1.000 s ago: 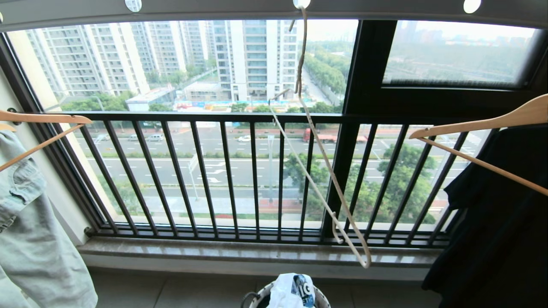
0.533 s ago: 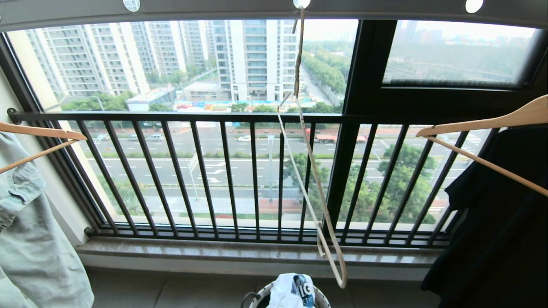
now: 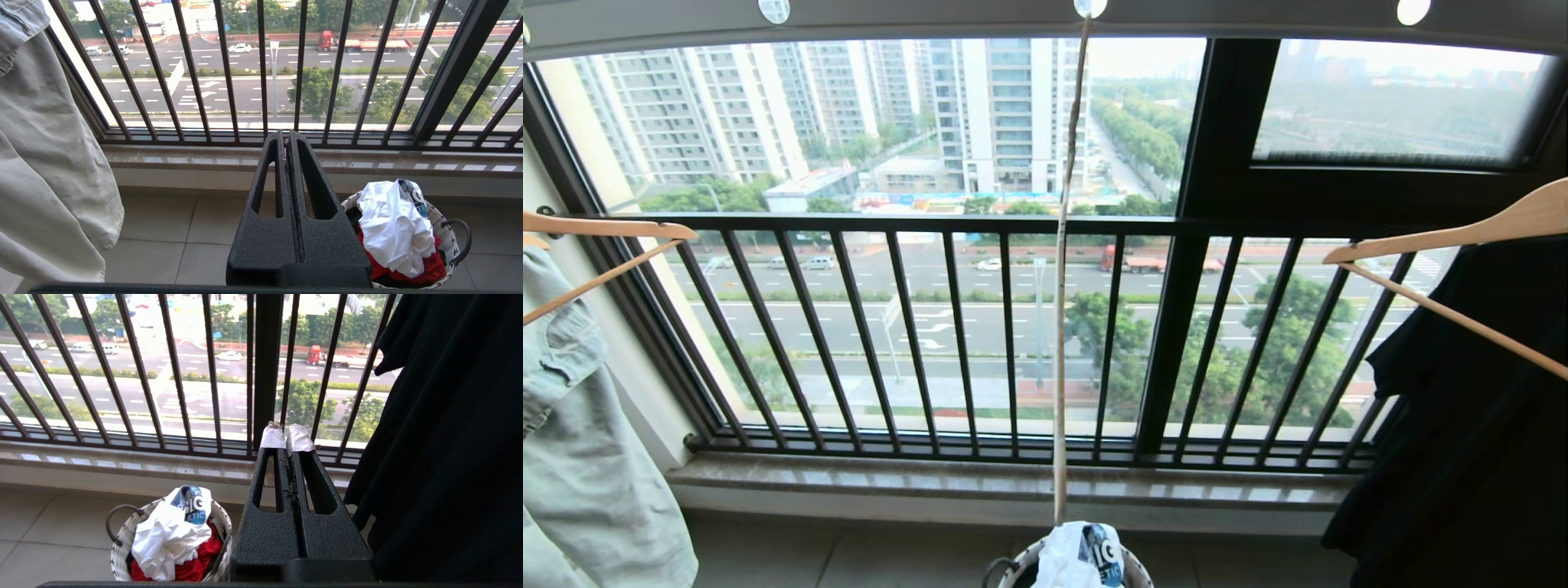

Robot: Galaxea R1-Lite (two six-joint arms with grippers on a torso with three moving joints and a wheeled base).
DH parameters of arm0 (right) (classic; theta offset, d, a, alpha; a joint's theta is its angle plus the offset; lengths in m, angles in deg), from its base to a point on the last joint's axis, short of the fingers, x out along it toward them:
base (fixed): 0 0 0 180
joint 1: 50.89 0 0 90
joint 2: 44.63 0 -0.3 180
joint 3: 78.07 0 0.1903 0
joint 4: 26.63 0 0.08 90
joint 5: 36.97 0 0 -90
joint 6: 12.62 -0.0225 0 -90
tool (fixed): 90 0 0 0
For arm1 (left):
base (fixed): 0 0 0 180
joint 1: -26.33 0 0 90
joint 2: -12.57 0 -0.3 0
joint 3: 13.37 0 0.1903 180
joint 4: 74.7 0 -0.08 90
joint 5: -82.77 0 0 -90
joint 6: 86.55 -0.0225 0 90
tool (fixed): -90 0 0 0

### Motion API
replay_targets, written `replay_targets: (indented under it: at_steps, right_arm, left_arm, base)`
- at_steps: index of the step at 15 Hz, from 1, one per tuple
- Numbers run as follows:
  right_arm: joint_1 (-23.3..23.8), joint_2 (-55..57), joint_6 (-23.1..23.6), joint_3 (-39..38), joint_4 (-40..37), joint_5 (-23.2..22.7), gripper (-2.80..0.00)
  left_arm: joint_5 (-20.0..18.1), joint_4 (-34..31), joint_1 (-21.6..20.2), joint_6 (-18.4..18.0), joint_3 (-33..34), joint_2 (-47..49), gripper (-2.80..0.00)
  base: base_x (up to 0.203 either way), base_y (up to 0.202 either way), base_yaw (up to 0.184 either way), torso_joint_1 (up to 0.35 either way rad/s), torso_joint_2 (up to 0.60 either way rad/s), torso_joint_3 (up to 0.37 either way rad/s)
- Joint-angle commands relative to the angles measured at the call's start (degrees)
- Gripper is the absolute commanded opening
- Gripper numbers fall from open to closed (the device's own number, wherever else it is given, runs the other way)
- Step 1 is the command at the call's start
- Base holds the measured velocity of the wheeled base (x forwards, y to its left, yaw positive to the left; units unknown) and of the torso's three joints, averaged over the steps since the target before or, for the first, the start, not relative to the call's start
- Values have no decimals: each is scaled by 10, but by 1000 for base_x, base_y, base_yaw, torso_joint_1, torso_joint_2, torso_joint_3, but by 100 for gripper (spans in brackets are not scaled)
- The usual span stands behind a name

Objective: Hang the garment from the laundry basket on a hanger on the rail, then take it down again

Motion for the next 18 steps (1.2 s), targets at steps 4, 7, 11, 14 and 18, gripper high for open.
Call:
replay_targets:
  at_steps: [4, 7, 11, 14, 18]
  right_arm:
    - [0, 1, 0, 0, 0, 0, -280]
    - [0, 1, 0, 0, 0, 0, -280]
    - [0, 1, 0, 0, 0, 0, -280]
    - [0, 1, 0, 0, 0, 0, -280]
    - [0, 1, 0, 0, 0, 0, -280]
  left_arm:
    - [0, 0, 0, 0, 0, 0, -280]
    - [0, 0, 0, -1, 0, 0, -280]
    - [0, 0, 0, 0, 0, 0, -280]
    - [0, 0, 0, 0, 0, 0, -280]
    - [0, 0, 0, 0, 0, 0, -280]
  base:
    - [0, 0, 0, 0, 0, 0]
    - [0, 0, 0, 0, 0, 0]
    - [0, 0, 0, 0, 0, 0]
    - [0, 0, 0, 0, 0, 0]
    - [0, 0, 0, 0, 0, 0]
